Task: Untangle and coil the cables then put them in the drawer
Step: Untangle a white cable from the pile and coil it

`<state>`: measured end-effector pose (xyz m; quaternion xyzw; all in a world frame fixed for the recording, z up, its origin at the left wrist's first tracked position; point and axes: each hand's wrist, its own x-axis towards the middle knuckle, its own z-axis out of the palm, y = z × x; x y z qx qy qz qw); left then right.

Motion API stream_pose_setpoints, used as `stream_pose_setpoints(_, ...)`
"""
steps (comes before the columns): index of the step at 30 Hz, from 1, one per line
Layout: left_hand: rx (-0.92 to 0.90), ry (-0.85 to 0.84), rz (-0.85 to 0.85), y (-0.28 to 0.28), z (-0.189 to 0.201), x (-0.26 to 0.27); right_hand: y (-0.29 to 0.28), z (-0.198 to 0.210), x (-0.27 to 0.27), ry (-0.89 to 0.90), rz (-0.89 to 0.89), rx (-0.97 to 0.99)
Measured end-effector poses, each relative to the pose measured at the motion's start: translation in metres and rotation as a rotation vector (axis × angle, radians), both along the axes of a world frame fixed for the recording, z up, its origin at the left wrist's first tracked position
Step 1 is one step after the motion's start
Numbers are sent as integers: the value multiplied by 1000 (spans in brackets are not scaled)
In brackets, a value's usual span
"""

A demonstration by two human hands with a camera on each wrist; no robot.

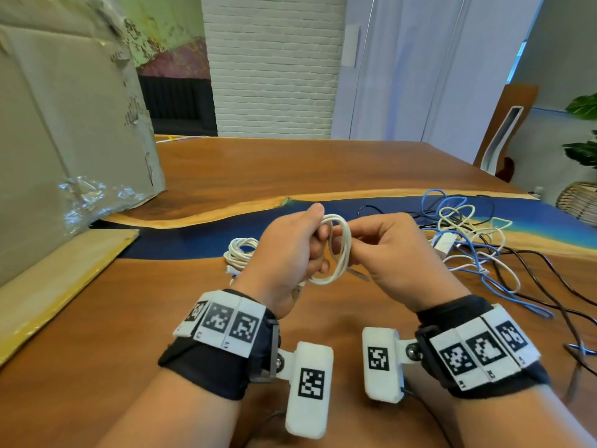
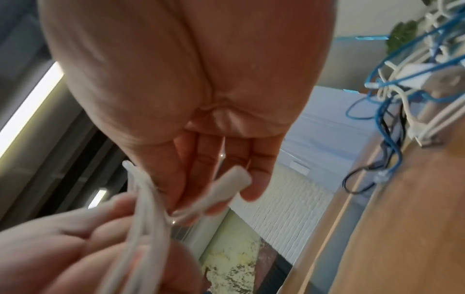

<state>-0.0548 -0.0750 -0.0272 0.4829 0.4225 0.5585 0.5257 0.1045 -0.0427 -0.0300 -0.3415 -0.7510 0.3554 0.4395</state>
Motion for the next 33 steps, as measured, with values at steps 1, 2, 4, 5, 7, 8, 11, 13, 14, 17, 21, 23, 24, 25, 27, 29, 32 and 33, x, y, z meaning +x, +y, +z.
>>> stream_pose_setpoints(1, 29, 29, 39, 2, -1, 1, 0, 0, 0, 7, 17, -31)
stream_pose_setpoints(2, 61, 68, 75, 4, -2, 1, 1, 0, 1, 18, 40, -72)
stream_pose_setpoints(4, 128, 149, 135, 7, -7, 0, 2, -1, 1, 66, 103, -155)
stream_pose_setpoints(5, 162, 183, 161, 9, -9, -2, 1, -1, 0, 95, 124, -180)
stream_pose_setpoints(7, 220, 256, 205, 11, -13, -2, -1, -1, -3, 142, 124, -197)
stream_pose_setpoints(8, 243, 296, 221, 11, -14, -2, -2, -1, -5, 162, 114, -199)
stream_pose_setpoints(11, 264, 347, 233, 11, -14, 3, -5, -2, -8, 207, 89, -220)
stream_pose_setpoints(13, 254, 337, 222, 11, -15, 3, -5, -2, -10, 199, 64, -207)
stream_pose_setpoints(14, 249, 335, 219, 12, -15, 2, -5, -2, -10, 178, 44, -192)
stream_pose_setpoints(17, 251, 341, 221, 12, -15, 1, -6, -2, -11, 49, -65, -59)
stream_pose_setpoints(21, 299, 369, 259, 11, -13, 0, -10, 2, -12, -47, -277, 172)
stream_pose_setpoints(23, 300, 388, 285, 11, -14, 0, -6, 2, -10, 13, -363, 222)
stream_pose_setpoints(24, 294, 396, 294, 11, -14, 0, -4, 1, -9, 30, -389, 236)
stream_pose_setpoints(25, 287, 404, 304, 11, -15, 1, -3, 0, -8, 36, -394, 242)
stream_pose_setpoints(27, 276, 409, 322, 12, -16, 1, -3, -1, -10, 37, -376, 236)
stream_pose_setpoints(29, 264, 403, 335, 14, -16, -1, -4, 1, -9, 67, -363, 237)
stream_pose_setpoints(32, 239, 383, 343, 15, -16, -5, -3, 6, -5, 92, -348, 217)
stream_pose_setpoints(33, 232, 379, 341, 14, -16, -5, -2, 7, -3, 91, -322, 187)
